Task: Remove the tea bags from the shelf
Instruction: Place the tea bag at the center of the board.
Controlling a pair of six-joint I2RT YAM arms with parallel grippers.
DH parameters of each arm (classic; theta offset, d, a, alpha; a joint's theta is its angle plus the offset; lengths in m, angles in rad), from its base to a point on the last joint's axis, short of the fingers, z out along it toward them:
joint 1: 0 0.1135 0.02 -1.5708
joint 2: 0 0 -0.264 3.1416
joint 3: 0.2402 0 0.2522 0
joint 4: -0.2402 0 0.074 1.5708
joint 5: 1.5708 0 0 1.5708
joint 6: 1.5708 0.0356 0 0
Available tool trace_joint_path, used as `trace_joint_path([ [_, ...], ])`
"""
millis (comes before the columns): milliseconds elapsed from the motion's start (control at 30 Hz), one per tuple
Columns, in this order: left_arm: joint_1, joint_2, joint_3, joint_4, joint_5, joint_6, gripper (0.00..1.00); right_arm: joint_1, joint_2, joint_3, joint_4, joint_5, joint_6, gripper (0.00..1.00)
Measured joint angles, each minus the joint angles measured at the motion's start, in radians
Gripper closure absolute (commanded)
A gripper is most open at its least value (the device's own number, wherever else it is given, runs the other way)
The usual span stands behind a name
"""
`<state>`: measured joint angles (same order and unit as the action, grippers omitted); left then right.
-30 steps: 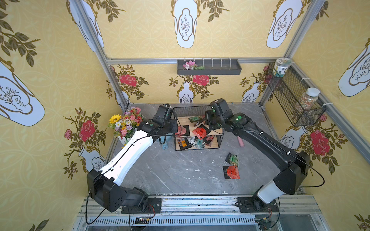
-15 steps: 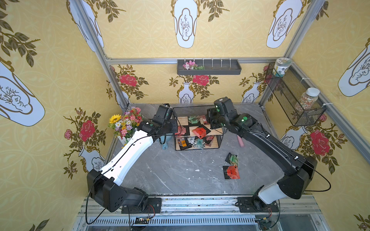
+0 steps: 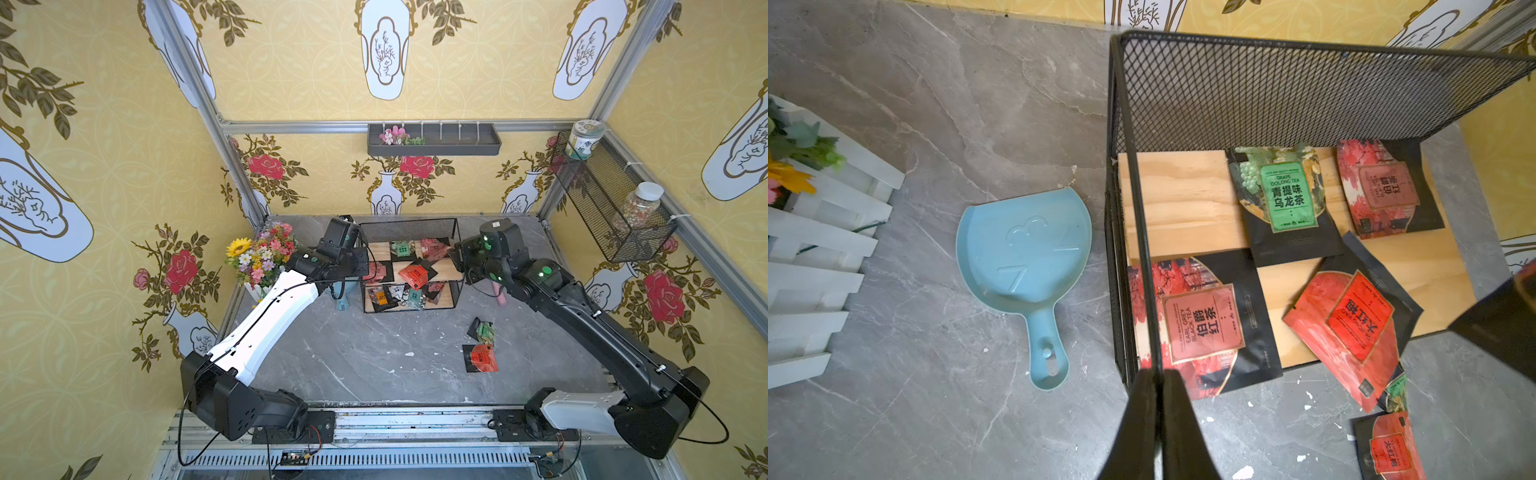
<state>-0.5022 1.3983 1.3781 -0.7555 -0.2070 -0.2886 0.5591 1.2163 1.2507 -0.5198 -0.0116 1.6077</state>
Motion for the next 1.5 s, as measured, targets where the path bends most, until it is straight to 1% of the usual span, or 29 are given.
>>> trace_joint_path([
  [100, 0.000, -0.002, 0.000, 0.000, 0.000, 0.000, 1.00, -0.029, -0.091, -0.057, -0.020, -0.075, -0.098, 1.00],
  [200, 0.000, -0.002, -0.001, 0.000, -0.002, 0.000, 1.00, -0.043, -0.188, -0.058, -0.089, -0.093, -0.219, 1.00],
  [300, 0.000, -0.004, -0.002, -0.001, -0.002, 0.000, 1.00, -0.045, -0.273, -0.077, -0.180, -0.112, -0.300, 1.00],
  [433, 0.000, -0.005, -0.005, 0.000, -0.002, 0.000, 1.00, -0.065, -0.328, -0.161, -0.292, -0.111, -0.360, 1.00],
  [500, 0.000, -0.005, -0.005, 0.000, -0.002, 0.000, 1.00, -0.079, -0.342, -0.235, -0.320, -0.113, -0.382, 1.00],
  [667, 0.000, -0.003, -0.005, 0.002, -0.002, 0.000, 1.00, -0.162, -0.329, -0.427, -0.294, -0.196, -0.416, 1.00],
  [833, 0.000, -0.003, -0.005, 0.003, -0.002, 0.000, 1.00, -0.259, -0.294, -0.567, -0.258, -0.282, -0.475, 1.00],
  [1000, 0.000, 0.000, -0.003, 0.003, -0.002, 0.000, 1.00, -0.367, -0.269, -0.631, -0.267, -0.298, -0.540, 1.00],
  [1133, 0.000, 0.004, 0.000, 0.003, -0.002, 0.001, 1.00, -0.401, -0.233, -0.625, -0.295, -0.280, -0.575, 1.00],
  [1200, 0.000, 0.007, 0.001, 0.008, -0.003, 0.002, 1.00, -0.407, -0.212, -0.607, -0.320, -0.267, -0.593, 0.89],
  [1267, 0.000, 0.007, 0.001, 0.007, -0.003, 0.003, 1.00, -0.410, -0.201, -0.586, -0.338, -0.232, -0.607, 0.73],
  [1333, 0.000, 0.007, 0.001, 0.008, -0.003, 0.003, 1.00, -0.411, -0.202, -0.562, -0.362, -0.214, -0.621, 0.61],
  [1400, 0.000, 0.007, 0.001, 0.008, -0.003, 0.003, 1.00, -0.410, -0.212, -0.534, -0.384, -0.188, -0.622, 0.52],
  [1500, 0.000, 0.007, 0.002, 0.007, -0.003, 0.004, 1.00, -0.407, -0.238, -0.475, -0.421, -0.151, -0.621, 0.43],
])
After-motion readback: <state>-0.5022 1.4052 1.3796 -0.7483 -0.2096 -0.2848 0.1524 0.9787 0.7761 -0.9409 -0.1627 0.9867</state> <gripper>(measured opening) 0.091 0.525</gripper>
